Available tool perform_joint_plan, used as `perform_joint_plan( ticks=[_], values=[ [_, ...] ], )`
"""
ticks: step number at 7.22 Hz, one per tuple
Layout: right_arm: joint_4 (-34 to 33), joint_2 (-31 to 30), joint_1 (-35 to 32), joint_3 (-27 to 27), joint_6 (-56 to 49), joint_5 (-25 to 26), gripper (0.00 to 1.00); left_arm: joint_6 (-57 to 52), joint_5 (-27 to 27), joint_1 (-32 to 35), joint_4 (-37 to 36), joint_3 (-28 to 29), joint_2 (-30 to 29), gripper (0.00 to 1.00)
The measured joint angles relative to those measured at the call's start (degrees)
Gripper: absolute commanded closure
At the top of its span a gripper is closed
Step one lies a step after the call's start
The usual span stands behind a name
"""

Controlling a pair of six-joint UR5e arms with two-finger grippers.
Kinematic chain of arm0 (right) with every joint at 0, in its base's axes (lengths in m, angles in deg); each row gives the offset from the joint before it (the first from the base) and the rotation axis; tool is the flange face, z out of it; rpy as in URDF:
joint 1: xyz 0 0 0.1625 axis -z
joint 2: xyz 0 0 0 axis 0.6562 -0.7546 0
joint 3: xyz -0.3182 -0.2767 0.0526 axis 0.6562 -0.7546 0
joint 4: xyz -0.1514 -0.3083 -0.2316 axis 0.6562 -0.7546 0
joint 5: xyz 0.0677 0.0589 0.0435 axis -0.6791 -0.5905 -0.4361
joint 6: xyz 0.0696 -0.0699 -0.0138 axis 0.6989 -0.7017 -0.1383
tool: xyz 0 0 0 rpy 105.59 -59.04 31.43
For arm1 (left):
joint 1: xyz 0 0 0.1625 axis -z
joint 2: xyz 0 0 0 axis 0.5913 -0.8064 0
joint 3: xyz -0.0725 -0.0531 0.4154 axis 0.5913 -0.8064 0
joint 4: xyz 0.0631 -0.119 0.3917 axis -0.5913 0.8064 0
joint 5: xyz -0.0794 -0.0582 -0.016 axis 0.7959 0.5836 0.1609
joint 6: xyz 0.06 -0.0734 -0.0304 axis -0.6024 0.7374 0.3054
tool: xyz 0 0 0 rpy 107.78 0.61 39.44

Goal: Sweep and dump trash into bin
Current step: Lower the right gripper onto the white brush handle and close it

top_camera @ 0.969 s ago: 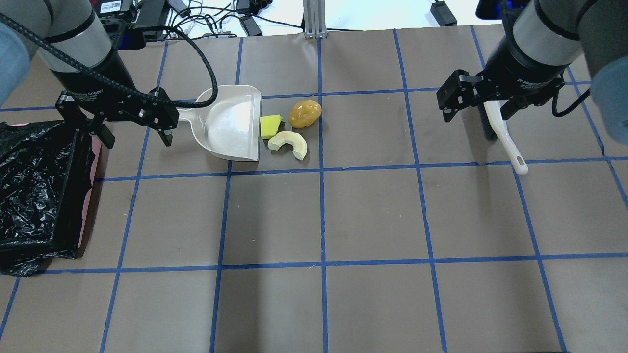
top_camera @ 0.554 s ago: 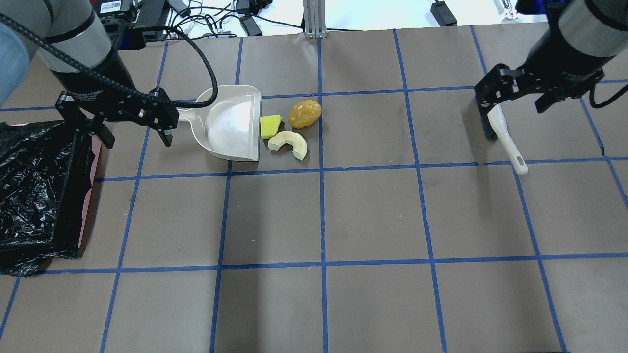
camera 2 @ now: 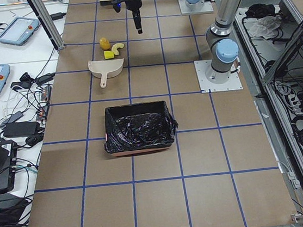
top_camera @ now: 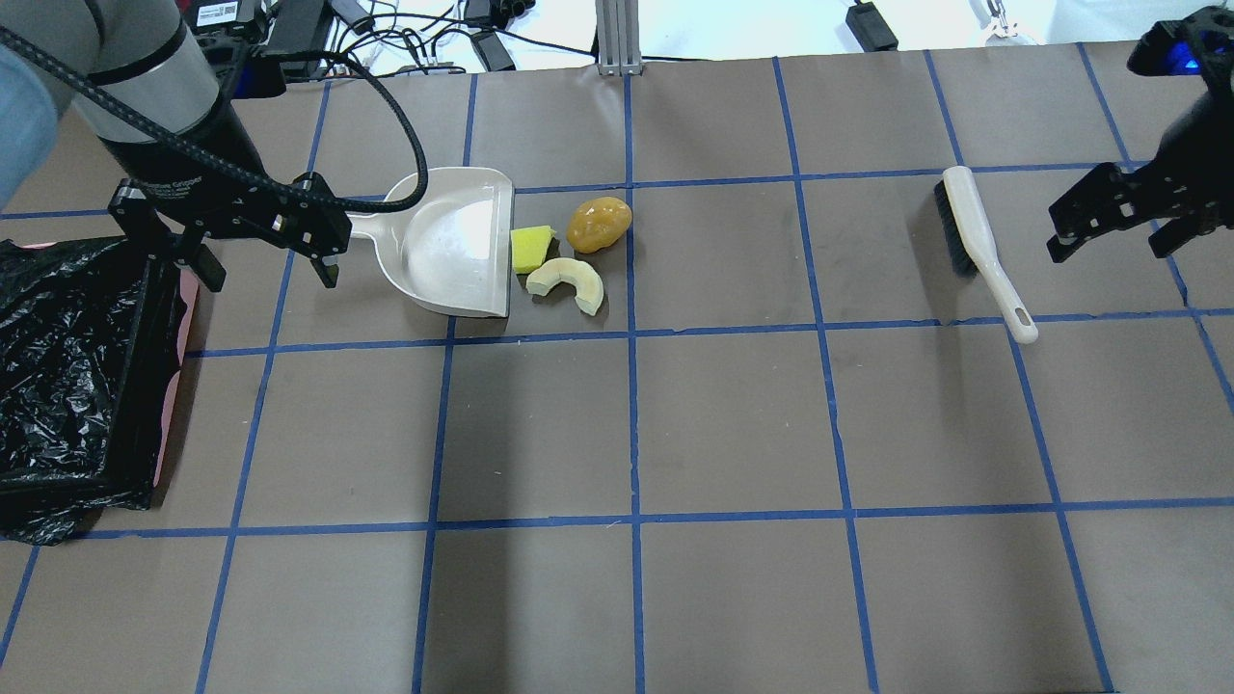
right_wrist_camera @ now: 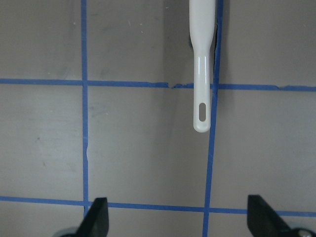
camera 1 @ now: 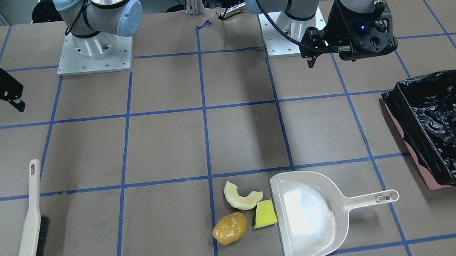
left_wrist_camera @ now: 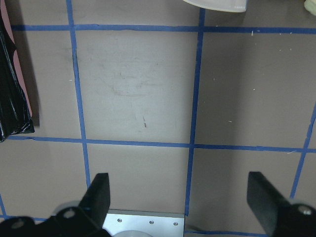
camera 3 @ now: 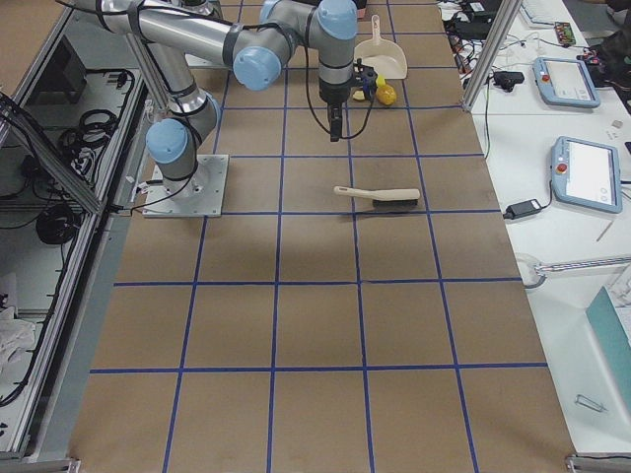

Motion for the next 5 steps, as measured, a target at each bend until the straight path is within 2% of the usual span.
perform_joint_plan(
  ticks=[2,5],
  values=[
    [-0.79,3.33,1.47,1.42,-0.1,2.37,0.0,0.0,-0.02,-0.02,0.0,0.0,0.03,0.0],
    [-7.32,10.09,1.56,3.17,0.48,5.8,0.0,0.0,0.05,-0.02,-0.08,0.11,0.0,0.0]
  ],
)
